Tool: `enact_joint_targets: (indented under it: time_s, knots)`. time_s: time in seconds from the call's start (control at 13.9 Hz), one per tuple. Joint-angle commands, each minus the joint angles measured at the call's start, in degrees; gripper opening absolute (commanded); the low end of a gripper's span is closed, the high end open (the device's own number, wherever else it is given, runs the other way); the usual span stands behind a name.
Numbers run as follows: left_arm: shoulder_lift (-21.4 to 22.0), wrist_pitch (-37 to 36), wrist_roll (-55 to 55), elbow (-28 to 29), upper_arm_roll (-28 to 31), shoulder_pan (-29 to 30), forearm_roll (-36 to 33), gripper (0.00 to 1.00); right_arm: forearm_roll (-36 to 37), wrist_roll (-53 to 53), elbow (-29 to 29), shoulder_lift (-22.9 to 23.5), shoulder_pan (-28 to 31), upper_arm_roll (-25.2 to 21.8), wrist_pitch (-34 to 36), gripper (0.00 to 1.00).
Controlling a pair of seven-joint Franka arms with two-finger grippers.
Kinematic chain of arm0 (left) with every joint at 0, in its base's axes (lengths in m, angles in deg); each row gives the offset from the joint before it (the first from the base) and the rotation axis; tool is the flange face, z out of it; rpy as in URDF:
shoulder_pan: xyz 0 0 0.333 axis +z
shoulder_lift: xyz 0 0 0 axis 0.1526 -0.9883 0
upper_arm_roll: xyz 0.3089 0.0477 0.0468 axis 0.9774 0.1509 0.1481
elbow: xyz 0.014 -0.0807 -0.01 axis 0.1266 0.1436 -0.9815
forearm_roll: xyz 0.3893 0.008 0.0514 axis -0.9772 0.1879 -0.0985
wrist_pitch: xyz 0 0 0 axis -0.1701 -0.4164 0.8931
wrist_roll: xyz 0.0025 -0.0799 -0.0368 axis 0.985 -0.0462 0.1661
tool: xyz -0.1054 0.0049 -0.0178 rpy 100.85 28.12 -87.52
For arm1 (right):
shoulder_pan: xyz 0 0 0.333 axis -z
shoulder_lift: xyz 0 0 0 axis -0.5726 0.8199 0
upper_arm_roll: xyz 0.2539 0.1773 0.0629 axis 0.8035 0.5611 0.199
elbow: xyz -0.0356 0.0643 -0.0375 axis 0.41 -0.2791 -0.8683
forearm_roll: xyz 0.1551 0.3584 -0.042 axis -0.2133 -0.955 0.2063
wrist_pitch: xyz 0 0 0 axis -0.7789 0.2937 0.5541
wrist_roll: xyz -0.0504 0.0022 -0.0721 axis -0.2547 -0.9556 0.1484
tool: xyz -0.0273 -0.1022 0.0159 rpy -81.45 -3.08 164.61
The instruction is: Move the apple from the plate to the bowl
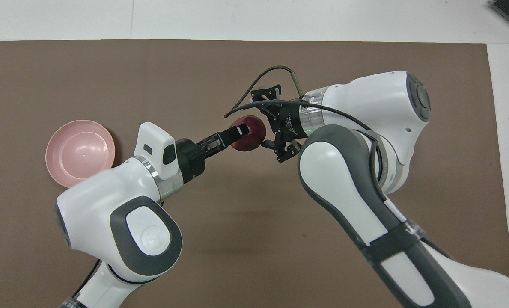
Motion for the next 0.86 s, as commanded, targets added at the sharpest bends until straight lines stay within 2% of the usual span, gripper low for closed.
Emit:
enact_joint_targets:
  time_s: [0.0, 0.07, 0.14, 0.29, 0.36, 0.58, 0.65, 0.72, 0.79]
  knots:
    - [-0.5, 1.1, -0.6, -5.4, -2.2, -0.6, 4.2, 0.00, -1.5, 0.3, 0.0, 0.1, -0.9, 0.3, -0.1, 1.00]
    - [-0.5, 1.1, -0.5, -5.8, -2.2, -0.6, 4.2, 0.00, -1.5, 0.3, 0.1, 0.1, -0.9, 0.3, 0.0, 0.95]
    - [-0.5, 1.1, -0.5, -5.8, -2.2, -0.6, 4.3, 0.00, -1.5, 0.3, 0.2, 0.1, -0.6, 0.4, 0.6, 0.52]
    - [-0.5, 1.1, -0.4, -5.6, -2.2, -0.6, 4.3, 0.00, -1.6, 0.2, 0.8, 0.3, 0.1, 0.4, 2.9, 0.05]
    - [-0.5, 1.1, -0.4, -5.6, -2.2, -0.5, 4.3, 0.00, -1.7, 0.3, 0.8, 0.3, 0.5, 0.4, 3.1, 0.00]
    - [-0.4, 1.1, -0.1, -5.5, -2.2, -0.5, 4.3, 0.00, -1.6, 0.2, 0.9, 0.3, 0.7, 0.4, 3.5, 0.00]
    - [-0.6, 1.1, -0.1, -5.8, -2.1, -0.3, 4.2, 0.42, -1.6, 0.1, 1.2, 0.2, 0.7, 0.2, 4.0, 0.00]
    - [-0.7, 1.1, -0.1, -6.1, -2.0, 0.2, 3.6, 0.99, -1.5, -0.2, 2.1, 0.2, 1.3, 0.0, 5.4, 0.00]
    - [-0.7, 1.1, 0.0, -6.2, -1.9, 0.4, 3.5, 1.00, -1.2, -0.3, 2.5, 0.0, 2.6, 0.0, 6.9, 0.00]
